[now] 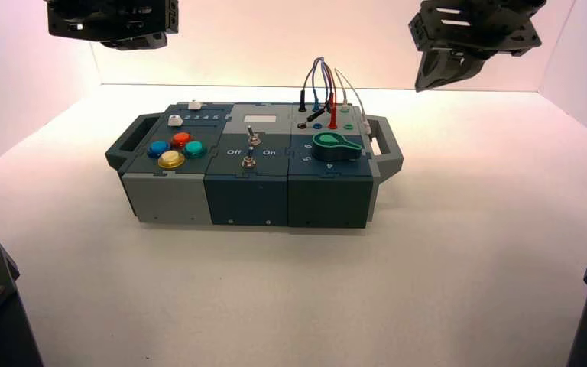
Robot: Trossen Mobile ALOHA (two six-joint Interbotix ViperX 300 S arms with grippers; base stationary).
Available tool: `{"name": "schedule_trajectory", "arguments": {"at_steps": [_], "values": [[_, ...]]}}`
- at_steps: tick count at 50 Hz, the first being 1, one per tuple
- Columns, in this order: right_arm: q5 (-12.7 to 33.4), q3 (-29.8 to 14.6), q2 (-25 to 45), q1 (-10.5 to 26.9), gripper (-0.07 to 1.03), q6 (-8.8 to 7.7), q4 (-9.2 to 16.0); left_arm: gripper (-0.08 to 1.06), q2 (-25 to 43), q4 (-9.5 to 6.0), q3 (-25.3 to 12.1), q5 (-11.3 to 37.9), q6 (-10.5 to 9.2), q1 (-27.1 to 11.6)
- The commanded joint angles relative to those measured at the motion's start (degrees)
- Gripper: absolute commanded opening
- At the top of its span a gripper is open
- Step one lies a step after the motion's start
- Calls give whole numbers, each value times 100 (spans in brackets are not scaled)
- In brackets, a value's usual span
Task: Turn the knob to position 4.
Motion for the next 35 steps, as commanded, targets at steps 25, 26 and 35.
{"name": "schedule_trajectory", "arguments": {"at_steps": [25, 26, 35], "values": [[396, -272, 176, 598, -2, -9, 26, -3, -44, 18, -149, -26, 0, -9], [404, -290, 211, 615, -2, 0, 26, -3, -44, 18, -149, -26, 0, -9], [589, -448, 501, 729, -2, 0, 88, -3, -18, 18, -149, -26, 0, -9]]}}
